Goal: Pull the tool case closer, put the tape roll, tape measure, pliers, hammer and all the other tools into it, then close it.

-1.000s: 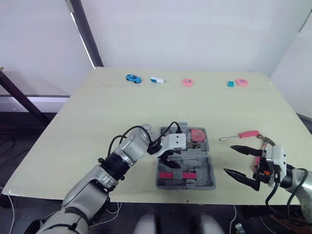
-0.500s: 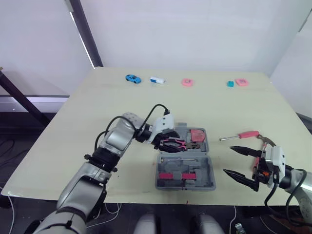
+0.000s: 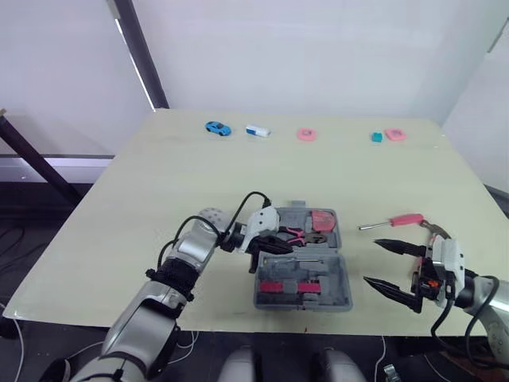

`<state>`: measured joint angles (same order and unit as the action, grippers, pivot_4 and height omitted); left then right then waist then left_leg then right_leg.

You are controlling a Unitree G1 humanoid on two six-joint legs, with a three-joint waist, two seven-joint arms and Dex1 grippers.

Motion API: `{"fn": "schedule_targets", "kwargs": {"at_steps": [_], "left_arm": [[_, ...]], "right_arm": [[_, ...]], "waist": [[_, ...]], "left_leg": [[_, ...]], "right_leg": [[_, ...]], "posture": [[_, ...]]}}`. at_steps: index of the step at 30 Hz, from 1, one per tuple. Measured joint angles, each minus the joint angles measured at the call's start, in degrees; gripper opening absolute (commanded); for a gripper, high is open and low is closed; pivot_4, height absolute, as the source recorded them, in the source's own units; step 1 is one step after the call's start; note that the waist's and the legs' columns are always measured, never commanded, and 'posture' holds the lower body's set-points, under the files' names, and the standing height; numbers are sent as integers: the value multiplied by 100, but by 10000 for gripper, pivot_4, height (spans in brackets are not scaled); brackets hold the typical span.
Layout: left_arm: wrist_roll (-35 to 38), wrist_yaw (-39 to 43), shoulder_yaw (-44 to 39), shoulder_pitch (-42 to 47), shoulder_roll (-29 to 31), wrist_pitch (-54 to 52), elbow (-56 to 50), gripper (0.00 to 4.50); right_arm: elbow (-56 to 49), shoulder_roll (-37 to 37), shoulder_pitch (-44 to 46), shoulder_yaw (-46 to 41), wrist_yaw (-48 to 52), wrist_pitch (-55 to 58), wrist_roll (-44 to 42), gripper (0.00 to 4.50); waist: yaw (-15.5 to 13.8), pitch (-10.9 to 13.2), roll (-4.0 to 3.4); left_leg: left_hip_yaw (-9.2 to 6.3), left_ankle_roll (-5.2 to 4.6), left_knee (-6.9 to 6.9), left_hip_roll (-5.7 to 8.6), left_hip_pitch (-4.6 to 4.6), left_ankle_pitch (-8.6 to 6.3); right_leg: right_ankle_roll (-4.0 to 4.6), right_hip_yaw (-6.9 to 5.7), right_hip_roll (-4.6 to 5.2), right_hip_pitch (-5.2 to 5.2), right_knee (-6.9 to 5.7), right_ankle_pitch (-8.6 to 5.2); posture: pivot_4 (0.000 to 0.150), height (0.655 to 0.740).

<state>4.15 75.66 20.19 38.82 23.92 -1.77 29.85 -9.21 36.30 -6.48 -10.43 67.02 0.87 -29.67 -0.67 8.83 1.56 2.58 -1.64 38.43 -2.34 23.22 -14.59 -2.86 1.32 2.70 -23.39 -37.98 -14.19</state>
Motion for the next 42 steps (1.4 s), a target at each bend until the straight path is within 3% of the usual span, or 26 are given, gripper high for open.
{"fn": "schedule_targets", "kwargs": {"at_steps": [6, 20, 27, 32, 36, 39, 42], "left_arm": [[-371, -119, 113, 62, -222, 520, 675, 351], [-679, -328, 203, -50, -313, 1455, 1075, 351], [-36, -105, -294, -574, -101, 898, 408, 351], [700, -357, -1176, -1013, 266, 330, -841, 351], [1628, -932, -2206, -1915, 577, -623, -1832, 351], [1758, -1169, -2600, -2317, 852, -901, -2088, 8070], [1928, -1534, -3218, -3004, 891, -842, -2261, 23450]], "right_arm": [[128, 2, 2, 0, 14, -75, 1, 45000], [178, 41, -54, -6, 2, -124, -9, 45000], [394, -125, -167, -279, -178, -117, -175, 45000], [704, -218, -308, -479, -391, -173, -172, 45000], [1174, -248, -578, -884, -554, -447, -56, 45000], [1399, -281, -680, -1053, -631, -617, 12, 45000], [1673, -348, -917, -1314, -761, -796, 27, 45000]], "waist": [[2, 0, 0], [8, -23, -18], [23, -18, -21], [9, -18, -24], [39, -16, -27], [65, -16, -30], [74, -16, -29]], "left_leg": [[0, 0, 0, 0, 1, 0], [2, -1, -2, -1, -49, -1], [-4, 0, -4, -2, -35, -1], [0, 0, -5, -4, -37, -1], [-10, 0, -9, -9, -40, -1], [-5, 0, -11, -9, -46, -1], [-6, 0, -11, -10, -46, -1]], "right_leg": [[0, 0, 0, 0, 0, 0], [1, 2, 0, 39, 1, 0], [2, -2, 1, 33, 1, 0], [1, 0, 4, 34, 3, 0], [1, -1, 5, 33, 3, -1], [13, -1, 5, 34, 2, -8], [18, 3, 11, 34, 5, -11]], "posture": [[1500, 7400], [1500, 7400], [1500, 7400], [1500, 7400], [1500, 7400], [1500, 7400], [1500, 7400]]}}
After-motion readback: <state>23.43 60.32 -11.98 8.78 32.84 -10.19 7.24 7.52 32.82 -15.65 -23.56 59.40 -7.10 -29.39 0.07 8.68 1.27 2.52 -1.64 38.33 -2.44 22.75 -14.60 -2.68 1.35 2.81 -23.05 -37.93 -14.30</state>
